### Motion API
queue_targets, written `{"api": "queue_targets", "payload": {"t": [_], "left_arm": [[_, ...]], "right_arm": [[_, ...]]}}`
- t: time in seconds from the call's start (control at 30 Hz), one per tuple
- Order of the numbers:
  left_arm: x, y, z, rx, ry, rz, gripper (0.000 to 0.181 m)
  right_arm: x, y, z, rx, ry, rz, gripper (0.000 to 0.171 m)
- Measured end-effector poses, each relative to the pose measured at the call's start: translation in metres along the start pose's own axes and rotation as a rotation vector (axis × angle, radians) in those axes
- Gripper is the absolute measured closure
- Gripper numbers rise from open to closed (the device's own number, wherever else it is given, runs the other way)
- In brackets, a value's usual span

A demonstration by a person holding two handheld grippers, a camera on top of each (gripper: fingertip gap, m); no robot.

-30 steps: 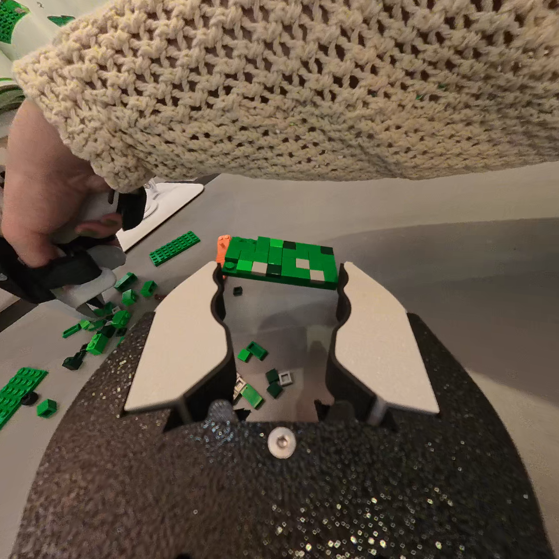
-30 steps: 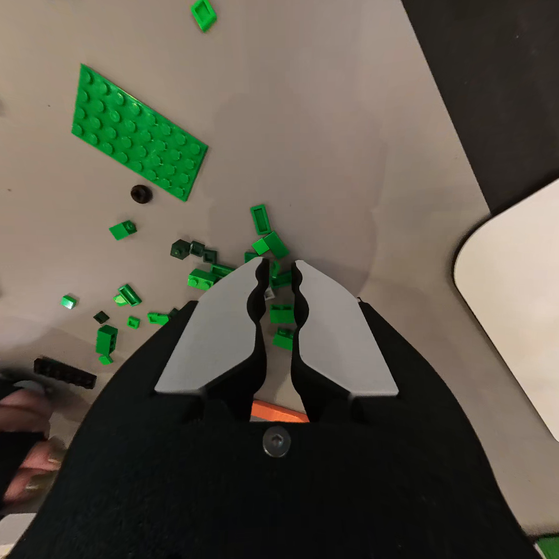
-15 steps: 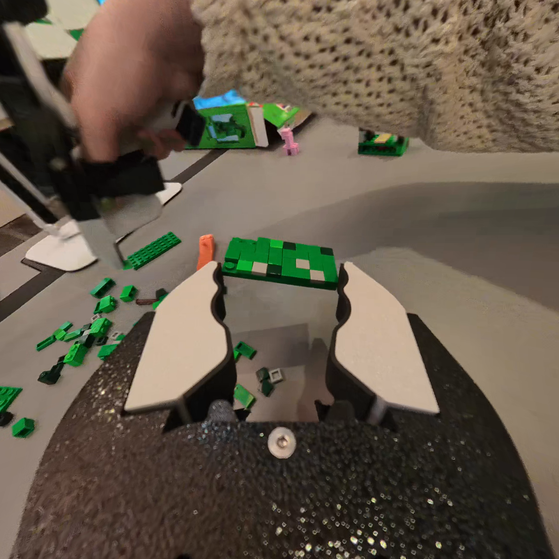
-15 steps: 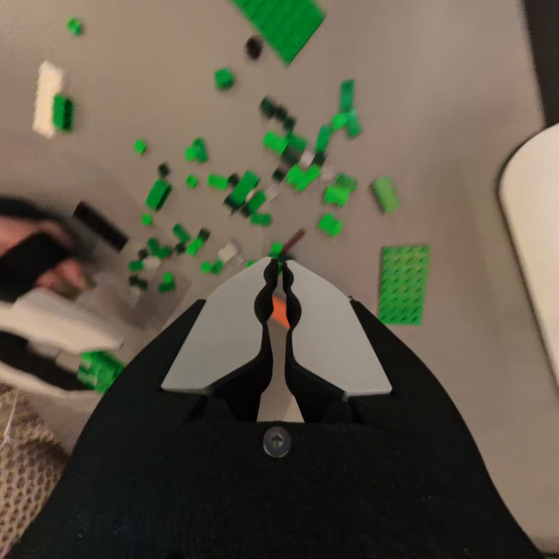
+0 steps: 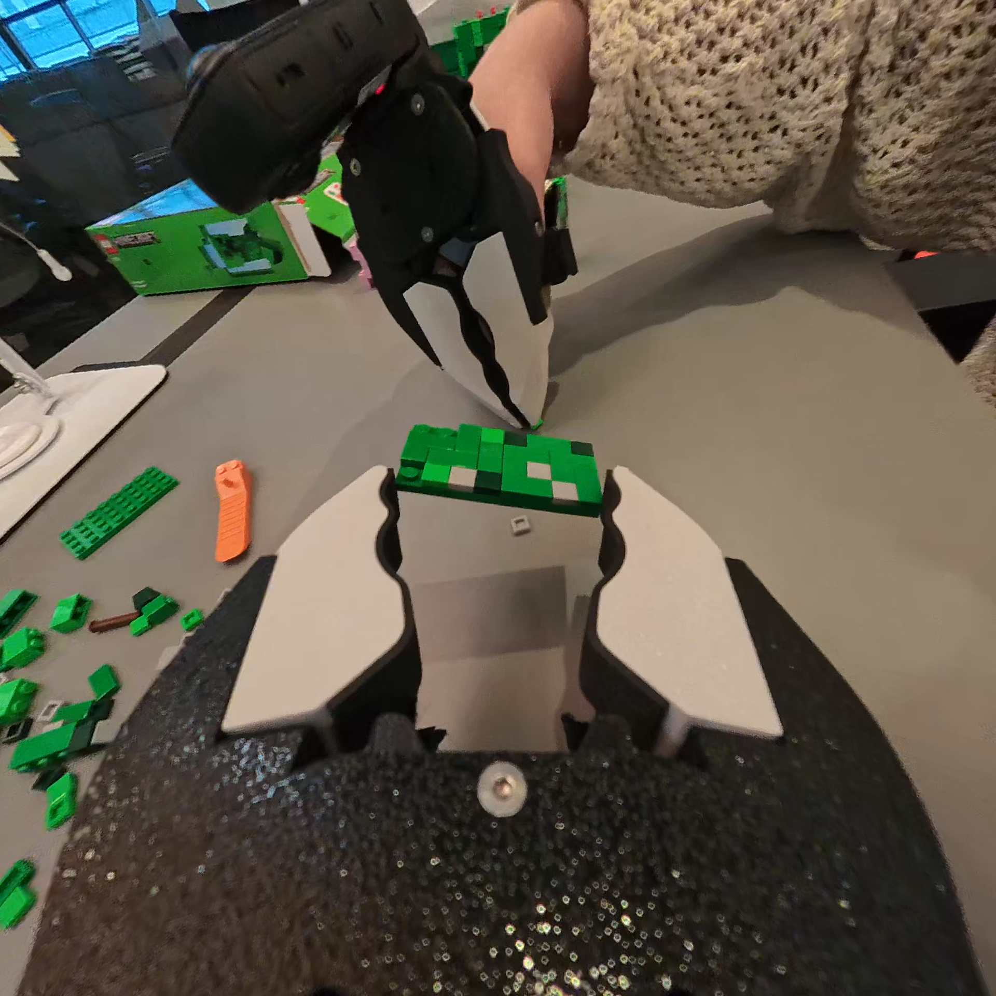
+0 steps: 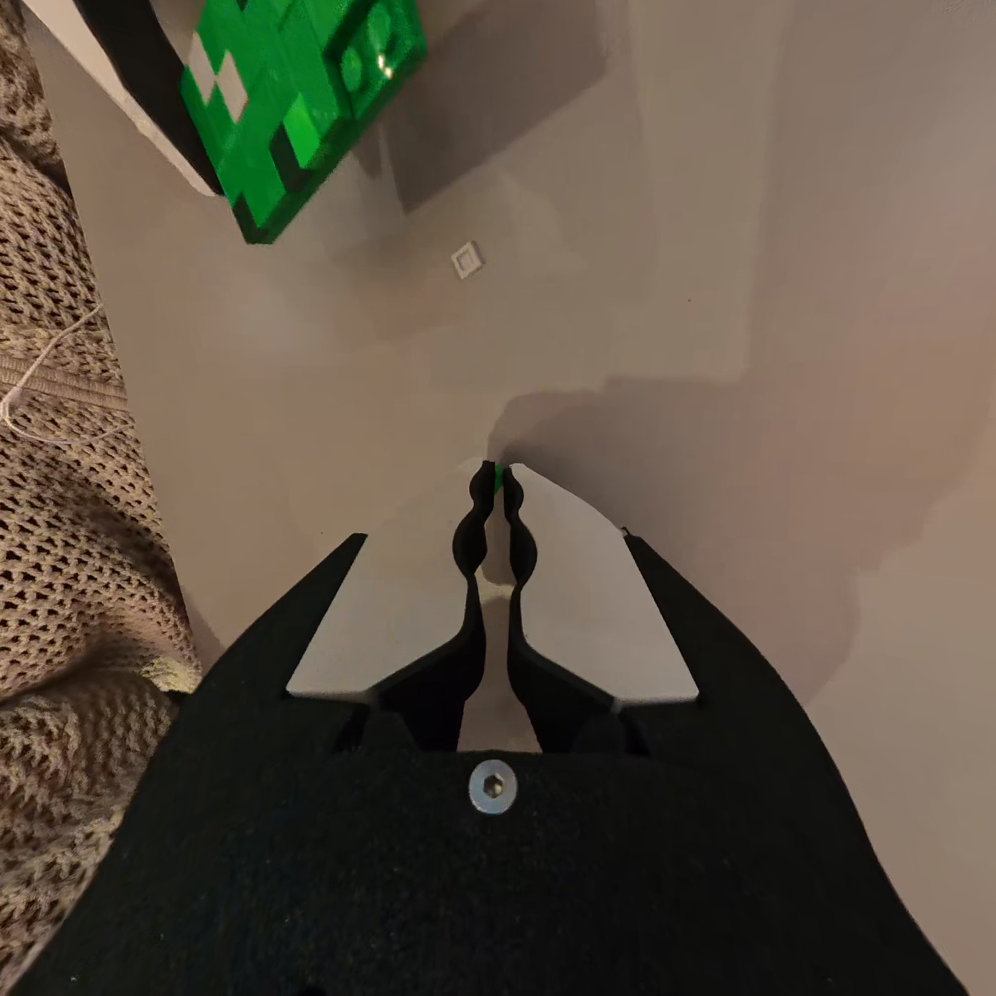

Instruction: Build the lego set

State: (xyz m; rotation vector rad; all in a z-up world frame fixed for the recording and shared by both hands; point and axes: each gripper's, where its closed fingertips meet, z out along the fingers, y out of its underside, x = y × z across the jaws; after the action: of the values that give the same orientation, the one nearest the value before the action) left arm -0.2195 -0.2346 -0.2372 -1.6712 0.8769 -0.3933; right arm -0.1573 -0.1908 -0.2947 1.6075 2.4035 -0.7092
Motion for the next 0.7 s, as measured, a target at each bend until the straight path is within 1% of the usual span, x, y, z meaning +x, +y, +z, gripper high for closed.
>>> {"api": "queue_targets", "payload": {"t": [0.13,0.23,0.37,0.47,0.57,0.6,0.7], "left_arm": [[0.004,-0.001,0.001,0.004,0.020,-0.002,0.109],[0.004,-0.002,0.000,0.012,0.018,-0.011,0.109],[0.002,-0.003,-0.001,0.022,0.011,-0.024,0.110],[0.005,-0.007,0.001,0.041,0.018,-0.016,0.109],[0.011,-0.009,0.004,0.046,0.034,0.012,0.109],[0.013,-0.009,0.005,0.046,0.037,0.023,0.109],[0.016,-0.011,0.006,0.054,0.043,0.033,0.110]], "right_arm": [[0.008,0.001,-0.004,0.036,0.040,-0.016,0.166],[0.017,0.002,-0.011,0.090,0.151,-0.047,0.162],[0.019,0.002,-0.022,0.221,0.334,-0.125,0.160],[0.010,0.002,-0.019,0.316,0.427,-0.184,0.159],[0.010,0.003,-0.013,0.360,0.538,-0.251,0.157],[0.010,0.003,-0.012,0.378,0.551,-0.249,0.158],[0.009,0.003,-0.005,0.433,0.482,-0.192,0.155]]}}
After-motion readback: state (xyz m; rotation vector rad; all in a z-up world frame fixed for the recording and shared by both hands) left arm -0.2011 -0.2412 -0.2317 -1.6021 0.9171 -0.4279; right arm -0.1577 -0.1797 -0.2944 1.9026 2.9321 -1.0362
